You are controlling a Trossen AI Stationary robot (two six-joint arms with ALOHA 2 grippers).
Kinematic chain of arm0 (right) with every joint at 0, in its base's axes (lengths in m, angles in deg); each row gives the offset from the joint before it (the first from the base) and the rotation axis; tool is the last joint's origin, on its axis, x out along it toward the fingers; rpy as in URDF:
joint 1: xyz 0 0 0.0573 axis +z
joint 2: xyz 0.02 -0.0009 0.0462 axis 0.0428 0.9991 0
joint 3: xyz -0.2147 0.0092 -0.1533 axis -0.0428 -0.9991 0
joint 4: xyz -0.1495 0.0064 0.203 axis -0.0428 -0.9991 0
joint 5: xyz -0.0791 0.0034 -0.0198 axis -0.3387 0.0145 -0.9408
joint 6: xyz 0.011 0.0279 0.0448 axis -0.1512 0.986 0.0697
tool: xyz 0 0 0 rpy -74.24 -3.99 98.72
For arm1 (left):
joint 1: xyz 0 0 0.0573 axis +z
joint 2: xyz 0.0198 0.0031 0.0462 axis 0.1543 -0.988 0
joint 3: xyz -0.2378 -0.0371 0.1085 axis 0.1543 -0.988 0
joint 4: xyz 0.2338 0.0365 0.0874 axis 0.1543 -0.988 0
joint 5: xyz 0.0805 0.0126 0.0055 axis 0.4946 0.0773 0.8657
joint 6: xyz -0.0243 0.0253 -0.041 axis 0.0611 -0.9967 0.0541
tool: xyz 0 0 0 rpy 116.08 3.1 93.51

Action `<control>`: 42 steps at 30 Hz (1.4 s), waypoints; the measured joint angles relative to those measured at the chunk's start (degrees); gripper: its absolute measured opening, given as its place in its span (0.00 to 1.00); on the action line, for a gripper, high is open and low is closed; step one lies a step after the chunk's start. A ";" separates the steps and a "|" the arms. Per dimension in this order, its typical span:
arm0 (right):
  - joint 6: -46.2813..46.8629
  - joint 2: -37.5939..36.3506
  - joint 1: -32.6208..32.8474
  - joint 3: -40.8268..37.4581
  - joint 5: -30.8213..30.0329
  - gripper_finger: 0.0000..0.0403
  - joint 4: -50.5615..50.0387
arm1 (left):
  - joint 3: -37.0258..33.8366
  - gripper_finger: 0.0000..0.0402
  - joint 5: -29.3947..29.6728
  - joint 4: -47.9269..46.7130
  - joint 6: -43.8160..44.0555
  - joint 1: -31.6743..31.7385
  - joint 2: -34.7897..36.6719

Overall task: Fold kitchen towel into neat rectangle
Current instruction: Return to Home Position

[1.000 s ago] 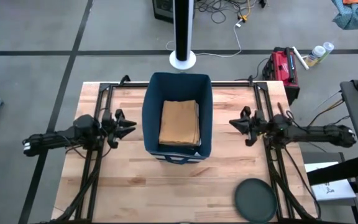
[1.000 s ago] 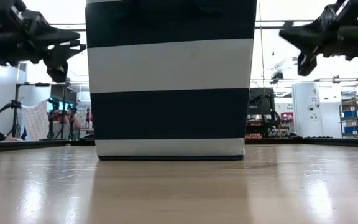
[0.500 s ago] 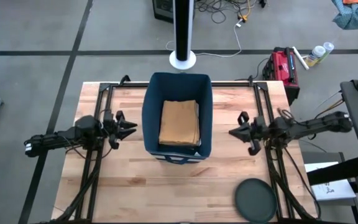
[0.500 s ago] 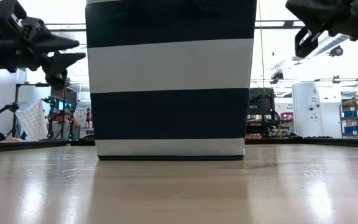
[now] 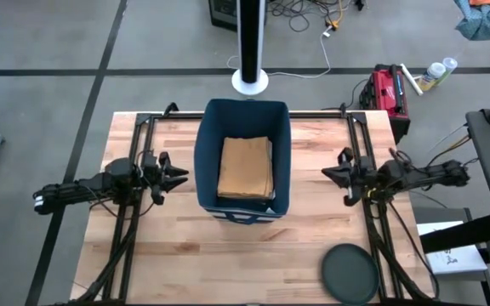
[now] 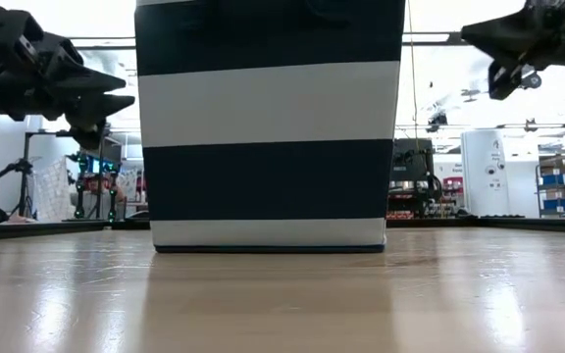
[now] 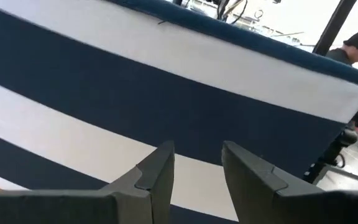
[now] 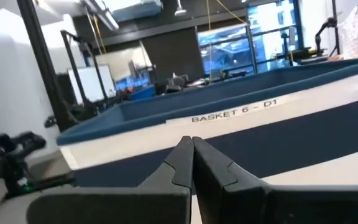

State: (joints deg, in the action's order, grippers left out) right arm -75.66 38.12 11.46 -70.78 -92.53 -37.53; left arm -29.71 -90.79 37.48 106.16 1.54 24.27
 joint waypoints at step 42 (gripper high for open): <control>5.35 2.06 -3.41 -5.57 8.90 0.00 -8.28 | -0.46 0.34 -7.61 3.06 -11.72 -0.04 -3.53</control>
State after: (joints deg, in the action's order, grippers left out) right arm -70.30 40.18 8.05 -76.35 -83.63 -45.81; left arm -30.17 -98.40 40.55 94.44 1.49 20.75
